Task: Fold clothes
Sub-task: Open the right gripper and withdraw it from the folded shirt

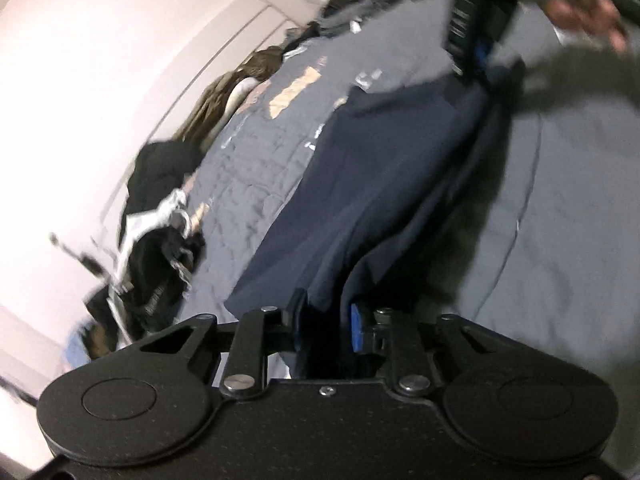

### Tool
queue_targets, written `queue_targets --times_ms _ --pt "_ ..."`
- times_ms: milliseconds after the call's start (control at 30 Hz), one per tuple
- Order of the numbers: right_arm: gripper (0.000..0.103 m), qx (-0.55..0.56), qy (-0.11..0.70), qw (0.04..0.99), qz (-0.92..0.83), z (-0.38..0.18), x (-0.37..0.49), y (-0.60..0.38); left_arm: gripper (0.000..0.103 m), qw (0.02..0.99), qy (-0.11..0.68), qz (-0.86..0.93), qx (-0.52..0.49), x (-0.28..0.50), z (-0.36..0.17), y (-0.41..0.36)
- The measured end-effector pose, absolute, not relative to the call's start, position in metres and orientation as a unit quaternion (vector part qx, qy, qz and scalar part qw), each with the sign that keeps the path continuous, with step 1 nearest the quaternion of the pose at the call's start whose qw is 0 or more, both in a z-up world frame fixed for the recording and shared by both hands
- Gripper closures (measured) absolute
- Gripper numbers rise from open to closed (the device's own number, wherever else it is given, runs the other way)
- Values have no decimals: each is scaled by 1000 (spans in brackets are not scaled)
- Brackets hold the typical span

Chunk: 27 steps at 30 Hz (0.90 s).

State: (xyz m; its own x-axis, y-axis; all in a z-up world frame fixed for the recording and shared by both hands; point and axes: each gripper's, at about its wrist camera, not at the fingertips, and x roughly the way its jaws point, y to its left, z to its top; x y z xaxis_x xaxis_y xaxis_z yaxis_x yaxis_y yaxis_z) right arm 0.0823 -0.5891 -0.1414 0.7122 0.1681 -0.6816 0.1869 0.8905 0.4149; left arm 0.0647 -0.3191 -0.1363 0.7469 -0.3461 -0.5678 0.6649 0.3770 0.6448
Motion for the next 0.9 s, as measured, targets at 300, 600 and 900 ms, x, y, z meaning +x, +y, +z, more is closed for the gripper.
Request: queue_targets --times_ms 300,600,900 --pt "80 246 361 898 55 -111 68 -594 78 811 239 -332 418 77 -135 -316" --pt "79 265 389 869 153 -120 74 -548 76 821 265 -356 360 86 -125 -307" --pt "73 249 416 849 208 -126 74 -517 75 835 293 -360 298 103 -120 -299"
